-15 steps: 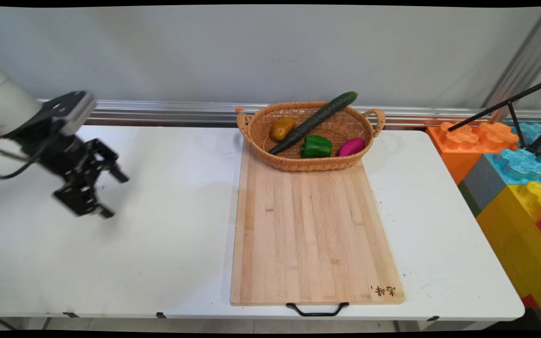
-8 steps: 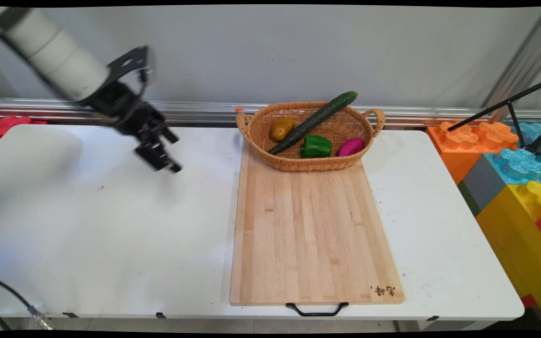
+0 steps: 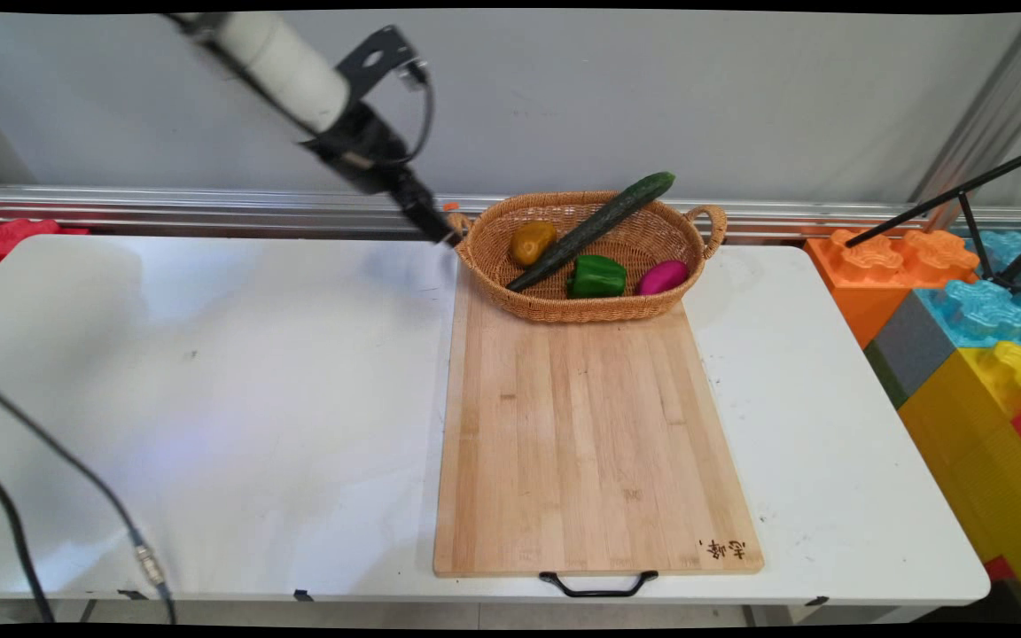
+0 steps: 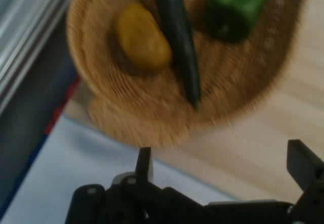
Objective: Pick up the potato from the vegetable basket
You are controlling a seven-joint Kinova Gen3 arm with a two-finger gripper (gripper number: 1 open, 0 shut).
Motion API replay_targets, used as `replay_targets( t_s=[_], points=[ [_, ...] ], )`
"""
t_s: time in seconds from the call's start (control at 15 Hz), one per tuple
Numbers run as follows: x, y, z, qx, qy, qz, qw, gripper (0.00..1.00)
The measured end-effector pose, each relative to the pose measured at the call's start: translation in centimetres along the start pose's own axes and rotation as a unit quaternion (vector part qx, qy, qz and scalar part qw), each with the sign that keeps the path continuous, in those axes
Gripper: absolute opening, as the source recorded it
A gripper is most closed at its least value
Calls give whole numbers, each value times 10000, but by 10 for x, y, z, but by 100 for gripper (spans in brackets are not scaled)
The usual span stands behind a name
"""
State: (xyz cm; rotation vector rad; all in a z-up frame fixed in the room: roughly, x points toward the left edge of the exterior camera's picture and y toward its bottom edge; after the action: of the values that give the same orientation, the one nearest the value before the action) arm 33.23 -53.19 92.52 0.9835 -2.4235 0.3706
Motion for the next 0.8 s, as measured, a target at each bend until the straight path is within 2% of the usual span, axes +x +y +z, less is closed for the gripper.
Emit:
replay_targets(
  t_s=[0.2, 0.33, 0.8],
  points=[
    [32, -10, 36, 231, 190, -281, 9992, 100],
    [46, -17, 59, 327, 240, -434, 9982, 100],
    [63, -30, 141, 415, 125, -938, 9946, 100]
  ],
)
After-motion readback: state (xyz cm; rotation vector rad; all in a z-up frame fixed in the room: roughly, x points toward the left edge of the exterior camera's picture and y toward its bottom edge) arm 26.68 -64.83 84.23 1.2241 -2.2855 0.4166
